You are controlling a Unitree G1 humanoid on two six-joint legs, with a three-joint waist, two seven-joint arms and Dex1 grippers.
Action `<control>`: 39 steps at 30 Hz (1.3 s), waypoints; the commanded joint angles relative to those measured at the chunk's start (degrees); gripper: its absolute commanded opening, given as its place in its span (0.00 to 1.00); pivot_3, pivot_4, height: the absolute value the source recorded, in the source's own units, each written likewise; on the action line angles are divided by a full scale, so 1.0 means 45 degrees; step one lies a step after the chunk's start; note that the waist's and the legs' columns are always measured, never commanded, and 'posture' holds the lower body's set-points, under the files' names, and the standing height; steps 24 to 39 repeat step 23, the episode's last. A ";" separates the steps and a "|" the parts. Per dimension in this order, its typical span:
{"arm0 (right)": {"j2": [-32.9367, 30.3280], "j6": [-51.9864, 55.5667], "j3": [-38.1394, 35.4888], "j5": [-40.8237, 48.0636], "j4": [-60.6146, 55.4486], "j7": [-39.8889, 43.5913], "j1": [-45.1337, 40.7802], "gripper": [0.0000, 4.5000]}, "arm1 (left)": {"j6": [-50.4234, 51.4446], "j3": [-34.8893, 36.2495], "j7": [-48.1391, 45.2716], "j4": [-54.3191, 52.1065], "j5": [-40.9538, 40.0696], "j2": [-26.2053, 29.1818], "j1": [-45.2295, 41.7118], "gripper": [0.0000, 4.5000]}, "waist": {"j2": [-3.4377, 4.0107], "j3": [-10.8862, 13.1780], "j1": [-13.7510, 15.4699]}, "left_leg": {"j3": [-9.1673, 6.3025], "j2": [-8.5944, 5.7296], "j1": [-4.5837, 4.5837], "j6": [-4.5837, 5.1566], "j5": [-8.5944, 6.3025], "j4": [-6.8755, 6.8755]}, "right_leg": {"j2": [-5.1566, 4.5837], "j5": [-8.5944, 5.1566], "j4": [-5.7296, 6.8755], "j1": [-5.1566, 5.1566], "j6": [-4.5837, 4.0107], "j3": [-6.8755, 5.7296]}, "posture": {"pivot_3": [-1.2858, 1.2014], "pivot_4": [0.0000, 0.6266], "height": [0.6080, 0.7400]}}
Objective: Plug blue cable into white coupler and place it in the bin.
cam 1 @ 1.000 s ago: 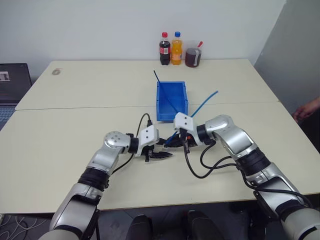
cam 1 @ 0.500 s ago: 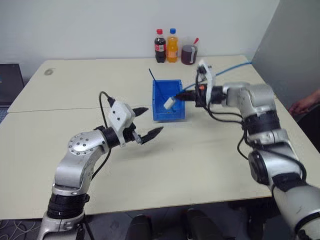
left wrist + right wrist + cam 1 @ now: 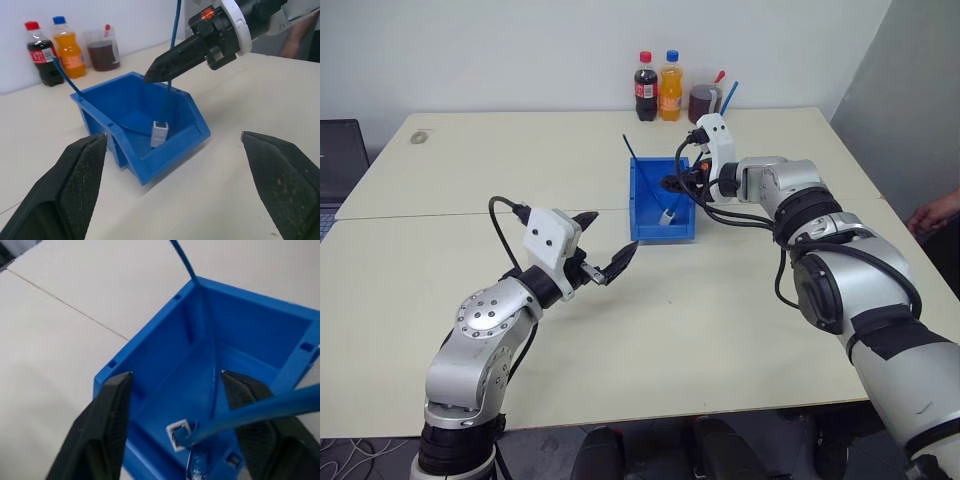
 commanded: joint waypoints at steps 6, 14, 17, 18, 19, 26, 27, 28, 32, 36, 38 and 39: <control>-0.0630 -0.2293 -0.0314 -0.1009 -0.0098 -0.1865 -0.0686 0.92 | -0.0694 0.0778 0.1463 0.1300 0.0557 -0.0101 -0.0875 1.00 | 0.0000 0.0000 -0.0013 | -0.0011 0.0000 0.0000 0.0000 0.0000 0.0006 | 0.0002 0.0001 0.0011 -0.0001 0.0001 -0.0009 | 0.52 0.24 1.00; -0.1221 -0.3688 -0.1565 -0.0929 0.0033 -0.5604 -0.0872 0.92 | -0.0940 0.0472 0.1864 0.2362 0.0920 -0.0243 -0.1271 1.00 | -0.0001 0.0000 -0.0001 | -0.0002 0.0000 -0.0038 -0.0004 0.0001 0.0004 | -0.0002 0.0001 -0.0003 -0.0027 0.0000 -0.0003 | 0.52 0.24 1.00; -0.1364 -0.3107 -0.1359 -0.0724 -0.1178 -0.3354 0.0752 0.92 | -0.0873 0.0832 0.2531 0.2070 0.1213 -0.0402 -0.0458 1.00 | -0.0002 -0.0007 -0.0013 | -0.0001 0.0004 -0.0040 -0.0010 -0.0003 -0.0007 | -0.0003 0.0002 -0.0026 -0.0023 0.0000 -0.0002 | 0.52 0.24 1.00; -0.1364 -0.2677 -0.1243 -0.0587 -0.1874 -0.2509 0.1447 0.92 | -0.0846 0.0978 0.2720 0.1973 0.1265 -0.0437 -0.0208 1.00 | -0.0008 -0.0013 -0.0011 | 0.0000 0.0007 -0.0038 -0.0011 -0.0004 -0.0007 | -0.0003 0.0002 -0.0027 -0.0020 0.0000 -0.0001 | 0.52 0.24 1.00; -0.1354 -0.1526 -0.1113 -0.0125 -0.4391 -0.2033 0.3153 0.92 | -0.0843 0.1123 0.2946 0.1831 0.1345 -0.0489 0.0104 1.00 | -0.0021 -0.0026 -0.0006 | -0.0006 0.0007 -0.0036 -0.0012 -0.0005 -0.0013 | -0.0004 0.0002 -0.0034 -0.0014 0.0000 -0.0006 | 0.52 0.24 1.00; -0.1232 0.1366 -0.0741 0.0620 -1.4364 -0.2703 0.9364 0.92 | -0.0774 0.1549 0.3228 0.1379 0.1056 -0.0669 0.1011 1.00 | -0.0025 -0.0036 0.0209 | -0.0082 0.0044 -0.0075 -0.0027 -0.0013 -0.0016 | -0.0064 0.0002 -0.0059 -0.0001 0.0001 -0.0076 | 0.52 0.24 1.00; -0.1232 0.1366 -0.0741 0.0620 -1.4364 -0.2703 0.9364 0.92 | -0.0774 0.1549 0.3228 0.1379 0.1056 -0.0669 0.1011 1.00 | -0.0025 -0.0036 0.0209 | -0.0082 0.0044 -0.0075 -0.0027 -0.0013 -0.0016 | -0.0064 0.0002 -0.0059 -0.0001 0.0001 -0.0076 | 0.52 0.24 1.00; -0.1232 0.1366 -0.0741 0.0620 -1.4364 -0.2703 0.9364 0.92 | -0.0774 0.1549 0.3228 0.1379 0.1056 -0.0669 0.1011 1.00 | -0.0025 -0.0036 0.0209 | -0.0082 0.0044 -0.0075 -0.0027 -0.0013 -0.0016 | -0.0064 0.0002 -0.0059 -0.0001 0.0001 -0.0076 | 0.52 0.24 1.00; -0.1232 0.1366 -0.0741 0.0620 -1.4364 -0.2703 0.9364 0.92 | -0.0774 0.1549 0.3228 0.1379 0.1056 -0.0669 0.1011 1.00 | -0.0025 -0.0036 0.0209 | -0.0082 0.0044 -0.0075 -0.0027 -0.0013 -0.0016 | -0.0064 0.0002 -0.0059 -0.0001 0.0001 -0.0076 | 0.52 0.24 1.00; -0.1232 0.1366 -0.0741 0.0620 -1.4364 -0.2703 0.9364 0.92 | -0.0774 0.1549 0.3228 0.1379 0.1056 -0.0669 0.1011 1.00 | -0.0025 -0.0036 0.0209 | -0.0082 0.0044 -0.0075 -0.0027 -0.0013 -0.0016 | -0.0064 0.0002 -0.0059 -0.0001 0.0001 -0.0076 | 0.52 0.24 1.00; -0.1232 0.1366 -0.0741 0.0620 -1.4364 -0.2703 0.9364 0.92 | -0.0774 0.1549 0.3228 0.1379 0.1056 -0.0669 0.1011 1.00 | -0.0025 -0.0036 0.0209 | -0.0082 0.0044 -0.0075 -0.0027 -0.0013 -0.0016 | -0.0064 0.0002 -0.0059 -0.0001 0.0001 -0.0076 | 0.52 0.24 1.00; -0.1232 0.1366 -0.0741 0.0620 -1.4364 -0.2703 0.9364 0.92 | -0.0774 0.1549 0.3228 0.1379 0.1056 -0.0669 0.1011 1.00 | -0.0025 -0.0036 0.0209 | -0.0082 0.0044 -0.0075 -0.0027 -0.0013 -0.0016 | -0.0064 0.0002 -0.0059 -0.0001 0.0001 -0.0076 | 0.52 0.24 1.00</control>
